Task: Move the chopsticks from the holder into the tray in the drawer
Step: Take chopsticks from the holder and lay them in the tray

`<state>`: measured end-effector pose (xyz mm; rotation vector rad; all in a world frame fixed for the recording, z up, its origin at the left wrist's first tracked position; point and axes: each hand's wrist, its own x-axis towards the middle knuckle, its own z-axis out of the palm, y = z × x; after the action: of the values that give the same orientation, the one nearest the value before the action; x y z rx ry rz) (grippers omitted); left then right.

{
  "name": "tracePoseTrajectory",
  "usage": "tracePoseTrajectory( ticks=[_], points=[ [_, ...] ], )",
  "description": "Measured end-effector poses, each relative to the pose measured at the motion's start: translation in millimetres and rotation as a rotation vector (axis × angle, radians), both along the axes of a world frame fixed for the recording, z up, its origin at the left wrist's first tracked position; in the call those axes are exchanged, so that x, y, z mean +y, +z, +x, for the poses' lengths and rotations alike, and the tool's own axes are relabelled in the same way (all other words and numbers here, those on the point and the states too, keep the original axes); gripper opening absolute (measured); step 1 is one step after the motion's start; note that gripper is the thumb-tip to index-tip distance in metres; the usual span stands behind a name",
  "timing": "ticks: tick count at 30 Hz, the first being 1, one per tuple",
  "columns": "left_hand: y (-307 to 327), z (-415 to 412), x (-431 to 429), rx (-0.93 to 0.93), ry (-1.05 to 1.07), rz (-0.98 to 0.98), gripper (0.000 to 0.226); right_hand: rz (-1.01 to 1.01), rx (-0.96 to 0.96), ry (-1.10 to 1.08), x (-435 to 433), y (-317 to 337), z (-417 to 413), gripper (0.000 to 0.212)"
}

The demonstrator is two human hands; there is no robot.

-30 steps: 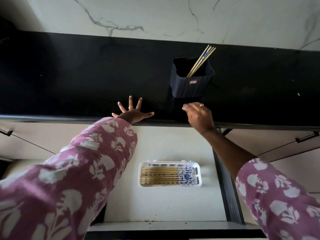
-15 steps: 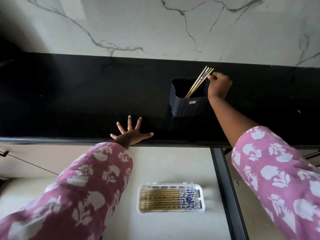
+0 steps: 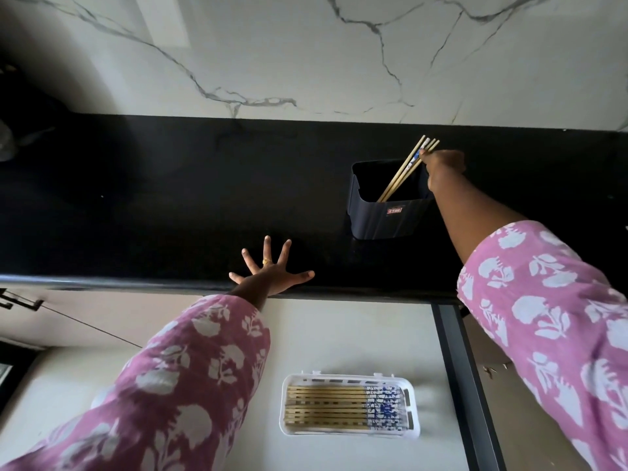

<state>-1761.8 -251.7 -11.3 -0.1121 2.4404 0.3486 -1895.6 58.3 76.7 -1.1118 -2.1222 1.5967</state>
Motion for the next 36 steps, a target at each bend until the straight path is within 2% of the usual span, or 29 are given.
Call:
tracePoseTrajectory(
  ticks=[5, 10, 14, 18, 21, 24, 28, 32, 35, 36],
  points=[
    [0.0, 0.3, 0.5, -0.004, -0.002, 0.015, 0.095, -0.024, 0.048, -0.044, 7.4, -1.6, -0.4, 0.047],
    [-0.9, 0.8, 0.2, 0.006, 0.0, 0.023, 0.096, -0.001, 0.166, -0.076, 11.7, 4.6, 7.3, 0.018],
    [0.5, 1.2, -1.4, 0.013, 0.003, 0.023, 0.097, 0.077, 0.312, -0.164, 15.6, 22.2, 15.8, 0.02],
    [1.1, 3.3, 0.0, 0.018, -0.006, 0.039, 0.096, 0.258, 0.41, -0.155, 19.7, 50.3, 40.4, 0.019],
    [1.4, 5.1, 0.3, 0.024, -0.008, 0.035, 0.098, 0.309, 0.511, -0.154, 19.6, 74.2, 64.5, 0.019],
    [3.1, 9.0, -0.3, 0.03, -0.018, 0.029, 0.108, 0.261, 0.639, -0.149, 11.7, 93.7, 90.0, 0.011],
    [4.7, 15.0, -2.1, 0.048, -0.031, 0.039, 0.116, 0.074, 0.749, -0.058, -5.3, 102.4, 119.2, 0.014],
    [1.1, 19.4, -4.3, 0.063, -0.037, 0.035, 0.117, 0.034, 0.691, 0.122, -39.1, 78.9, 145.3, 0.022],
    [1.1, 19.3, -5.4, 0.062, -0.048, 0.035, 0.117, 0.188, 0.522, 0.336, -65.6, 33.8, 158.4, 0.004],
    [1.6, 18.3, -5.2, 0.065, -0.053, 0.038, 0.117, 0.219, 0.443, 0.397, -74.5, 19.2, 165.2, 0.01]
  ],
)
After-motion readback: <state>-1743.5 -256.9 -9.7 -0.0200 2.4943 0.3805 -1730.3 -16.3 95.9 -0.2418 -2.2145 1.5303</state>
